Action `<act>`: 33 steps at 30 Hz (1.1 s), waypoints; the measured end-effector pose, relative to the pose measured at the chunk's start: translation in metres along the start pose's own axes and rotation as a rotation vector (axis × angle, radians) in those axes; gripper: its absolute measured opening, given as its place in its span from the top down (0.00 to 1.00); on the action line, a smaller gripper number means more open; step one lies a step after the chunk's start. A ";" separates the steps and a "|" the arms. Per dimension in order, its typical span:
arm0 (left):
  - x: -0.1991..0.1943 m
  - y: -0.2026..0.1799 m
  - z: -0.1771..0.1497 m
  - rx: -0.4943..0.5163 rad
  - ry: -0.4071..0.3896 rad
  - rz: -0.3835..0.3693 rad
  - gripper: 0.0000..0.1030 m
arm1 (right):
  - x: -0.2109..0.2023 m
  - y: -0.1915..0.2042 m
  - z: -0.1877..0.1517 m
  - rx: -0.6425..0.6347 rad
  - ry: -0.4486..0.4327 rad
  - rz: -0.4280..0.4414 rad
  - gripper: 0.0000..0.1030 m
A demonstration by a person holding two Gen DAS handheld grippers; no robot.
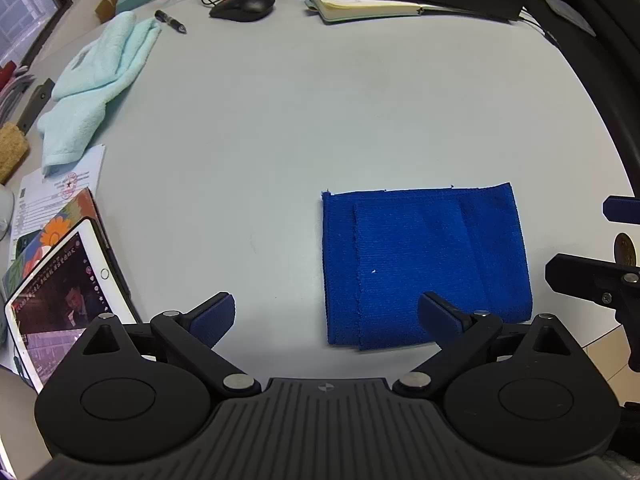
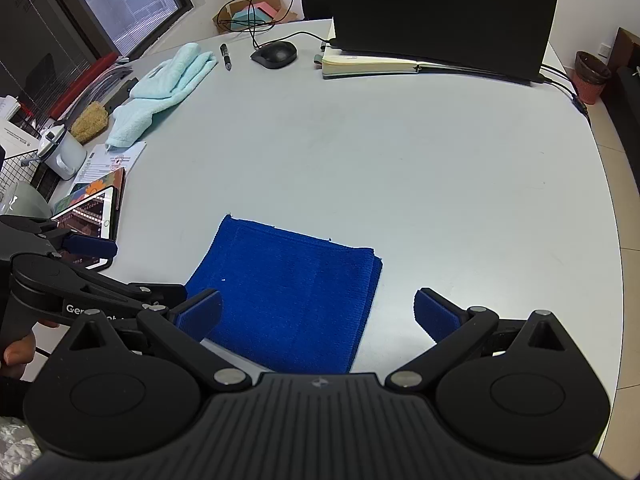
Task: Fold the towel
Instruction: 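Move the right gripper toward the edge of the folded blue towel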
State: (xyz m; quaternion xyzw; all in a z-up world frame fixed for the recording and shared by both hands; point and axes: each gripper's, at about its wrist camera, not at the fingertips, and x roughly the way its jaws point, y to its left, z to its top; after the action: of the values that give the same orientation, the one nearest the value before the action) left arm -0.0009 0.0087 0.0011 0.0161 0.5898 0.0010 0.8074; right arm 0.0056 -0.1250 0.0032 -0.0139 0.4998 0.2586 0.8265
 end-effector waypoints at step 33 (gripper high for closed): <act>0.009 0.021 0.000 0.018 0.018 -0.056 0.12 | 0.023 0.021 0.012 -0.024 0.065 0.005 0.22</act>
State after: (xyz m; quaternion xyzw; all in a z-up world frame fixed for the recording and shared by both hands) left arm 0.0021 0.0300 -0.0069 0.0069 0.5974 -0.0269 0.8015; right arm 0.0145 -0.0938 -0.0054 -0.0307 0.5232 0.2661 0.8090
